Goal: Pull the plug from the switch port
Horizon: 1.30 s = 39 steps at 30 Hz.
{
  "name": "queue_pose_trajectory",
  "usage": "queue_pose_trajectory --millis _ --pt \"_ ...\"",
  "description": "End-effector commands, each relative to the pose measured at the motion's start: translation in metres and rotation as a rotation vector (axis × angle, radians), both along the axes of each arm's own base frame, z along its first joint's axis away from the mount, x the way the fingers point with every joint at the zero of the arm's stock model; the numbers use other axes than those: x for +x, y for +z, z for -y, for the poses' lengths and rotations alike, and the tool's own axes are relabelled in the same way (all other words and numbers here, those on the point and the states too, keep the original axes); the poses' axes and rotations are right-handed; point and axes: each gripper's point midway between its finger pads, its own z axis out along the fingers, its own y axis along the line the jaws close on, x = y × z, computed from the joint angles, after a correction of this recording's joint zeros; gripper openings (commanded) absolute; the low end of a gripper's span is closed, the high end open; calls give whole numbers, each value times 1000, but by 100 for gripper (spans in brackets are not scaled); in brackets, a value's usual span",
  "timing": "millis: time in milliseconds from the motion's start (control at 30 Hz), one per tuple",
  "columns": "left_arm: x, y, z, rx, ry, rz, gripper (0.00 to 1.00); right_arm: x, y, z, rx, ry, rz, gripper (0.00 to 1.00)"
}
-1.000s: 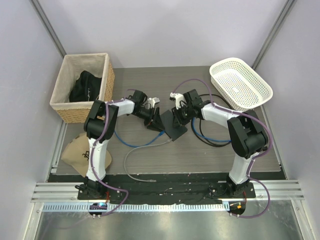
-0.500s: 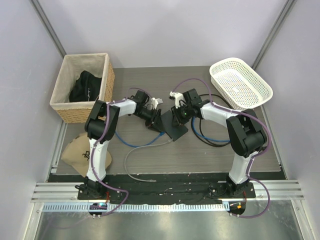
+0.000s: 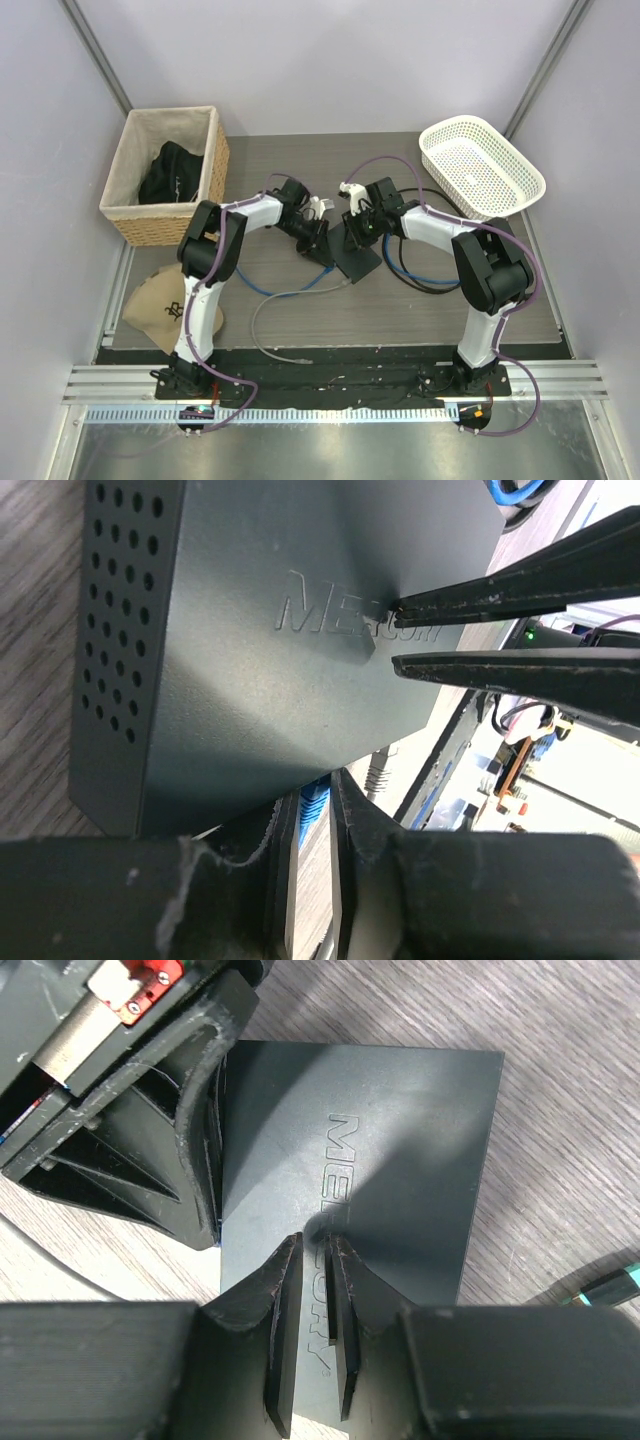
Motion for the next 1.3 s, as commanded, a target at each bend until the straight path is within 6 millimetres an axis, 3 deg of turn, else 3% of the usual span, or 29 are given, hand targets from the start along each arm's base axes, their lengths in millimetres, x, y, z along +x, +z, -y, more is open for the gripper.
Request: queue_pose_trajectory --millis 0,133,400,600,833,1033,1100,1133,1233,1267 --pt "-3 -57 -16 228 5 25 0 -21 -33 22 -107 -32 -93 24" --pt "-8 -46 -12 190 -9 -1 0 -21 -33 21 -107 -30 -92 24" --pt "-24 -48 -24 203 -100 -37 0 -20 -33 21 -109 -31 -90 24" --pt "20 -39 -33 166 47 -1 0 -21 -34 22 -110 -32 -88 24" --pt "3 -47 -39 162 32 -41 0 -21 -35 22 -109 -28 -81 24" --pt "-1 -35 -51 188 -21 24 0 -18 -35 21 -111 -23 -73 24" --pt "4 -20 -54 181 -39 83 0 -17 -36 21 -113 -22 -71 24" --pt "19 1 -55 169 -20 179 0 -16 -35 21 -113 -20 -65 24" --pt "50 34 -49 146 9 322 0 -14 -33 21 -114 -16 -48 24" --pt "68 53 -43 125 19 385 0 -13 -32 22 -113 -14 -42 24"
